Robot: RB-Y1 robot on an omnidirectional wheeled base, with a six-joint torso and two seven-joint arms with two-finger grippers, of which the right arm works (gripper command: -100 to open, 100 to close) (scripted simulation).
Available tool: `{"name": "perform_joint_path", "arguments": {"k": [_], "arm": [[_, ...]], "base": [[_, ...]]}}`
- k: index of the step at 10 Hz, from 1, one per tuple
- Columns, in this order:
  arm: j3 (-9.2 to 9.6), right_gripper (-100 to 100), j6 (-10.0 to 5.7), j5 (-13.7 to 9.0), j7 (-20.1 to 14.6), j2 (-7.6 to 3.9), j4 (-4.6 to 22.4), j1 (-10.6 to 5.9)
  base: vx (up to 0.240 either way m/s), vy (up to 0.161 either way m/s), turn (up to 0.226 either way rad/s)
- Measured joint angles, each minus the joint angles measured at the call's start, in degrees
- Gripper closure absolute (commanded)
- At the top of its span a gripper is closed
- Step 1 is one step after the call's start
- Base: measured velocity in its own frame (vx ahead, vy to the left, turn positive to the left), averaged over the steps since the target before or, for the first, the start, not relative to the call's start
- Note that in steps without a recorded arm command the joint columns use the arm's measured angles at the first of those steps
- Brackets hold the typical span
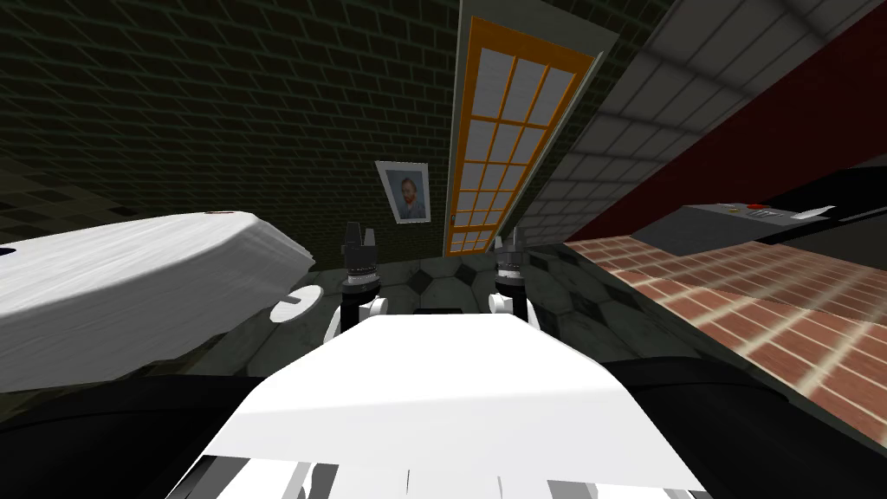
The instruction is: Pull the door open
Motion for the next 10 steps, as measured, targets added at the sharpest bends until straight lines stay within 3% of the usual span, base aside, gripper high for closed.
{"name": "perform_joint_path", "arguments": {"k": [10], "arm": [[-1.97,-100,-3.61,3.17,10.59,-1.89,11.17,-2.38]], "base": [[0.144,0.009,0.022]]}}
